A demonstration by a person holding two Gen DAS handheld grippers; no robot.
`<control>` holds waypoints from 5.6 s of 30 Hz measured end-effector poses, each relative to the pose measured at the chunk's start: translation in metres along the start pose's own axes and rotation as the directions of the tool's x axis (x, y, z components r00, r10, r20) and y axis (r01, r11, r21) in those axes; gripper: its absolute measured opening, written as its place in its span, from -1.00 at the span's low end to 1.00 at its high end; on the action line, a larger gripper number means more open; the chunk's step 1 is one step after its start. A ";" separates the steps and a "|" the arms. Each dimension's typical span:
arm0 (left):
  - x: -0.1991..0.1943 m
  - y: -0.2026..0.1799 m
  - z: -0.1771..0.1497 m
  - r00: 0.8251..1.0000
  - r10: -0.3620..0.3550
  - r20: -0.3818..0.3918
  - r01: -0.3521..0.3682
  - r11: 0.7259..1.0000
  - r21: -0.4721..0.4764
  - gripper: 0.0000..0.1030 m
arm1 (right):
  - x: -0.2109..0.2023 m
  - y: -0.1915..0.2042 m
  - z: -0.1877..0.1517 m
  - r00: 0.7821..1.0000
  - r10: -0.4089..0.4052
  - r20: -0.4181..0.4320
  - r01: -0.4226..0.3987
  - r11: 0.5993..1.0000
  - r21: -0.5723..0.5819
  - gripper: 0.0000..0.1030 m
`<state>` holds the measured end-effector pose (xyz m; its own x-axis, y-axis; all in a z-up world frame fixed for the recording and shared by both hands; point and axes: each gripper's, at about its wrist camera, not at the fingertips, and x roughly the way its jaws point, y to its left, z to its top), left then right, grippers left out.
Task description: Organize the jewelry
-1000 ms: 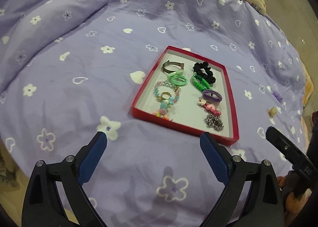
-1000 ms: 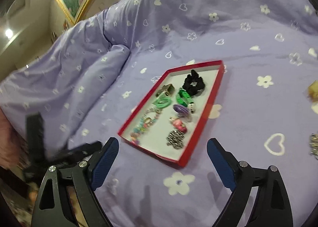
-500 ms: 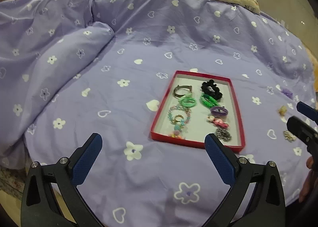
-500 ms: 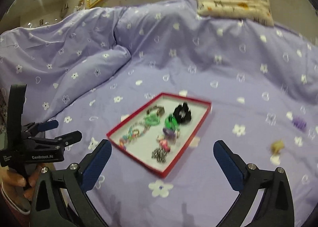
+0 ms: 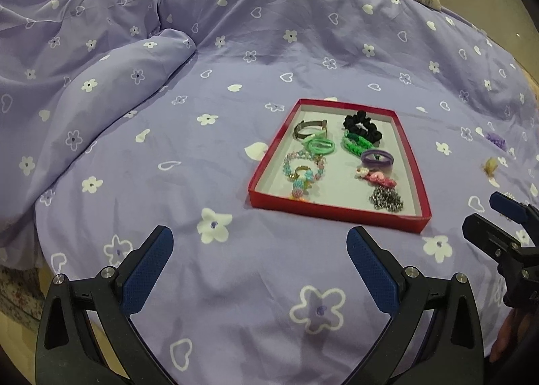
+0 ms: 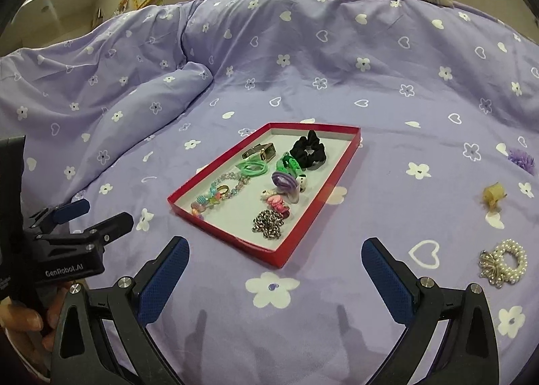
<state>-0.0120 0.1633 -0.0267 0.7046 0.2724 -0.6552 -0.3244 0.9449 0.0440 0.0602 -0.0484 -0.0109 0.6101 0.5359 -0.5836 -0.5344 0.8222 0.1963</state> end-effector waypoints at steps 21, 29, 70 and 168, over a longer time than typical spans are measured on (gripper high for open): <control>-0.010 -0.007 -0.006 1.000 0.012 0.017 -0.012 1.000 0.014 1.00 | 0.004 -0.005 -0.015 0.999 0.035 0.005 -0.035 0.999 0.016 1.00; -0.011 -0.008 -0.006 1.000 0.014 0.020 -0.014 1.000 0.016 1.00 | 0.004 -0.003 -0.014 0.999 0.042 0.008 -0.042 0.999 0.008 1.00; -0.019 -0.014 -0.008 0.998 -0.052 0.047 0.051 0.998 0.023 1.00 | 0.001 -0.001 -0.016 1.000 0.026 0.011 -0.026 1.000 0.002 1.00; -0.010 -0.011 -0.010 0.998 -0.057 0.032 0.055 0.998 0.042 1.00 | 0.003 0.001 -0.018 1.000 0.022 -0.003 -0.022 1.000 0.002 1.00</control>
<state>-0.0216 0.1483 -0.0285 0.7417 0.2240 -0.6323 -0.2583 0.9653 0.0389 0.0512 -0.0495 -0.0267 0.5964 0.5534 -0.5815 -0.5467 0.8104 0.2105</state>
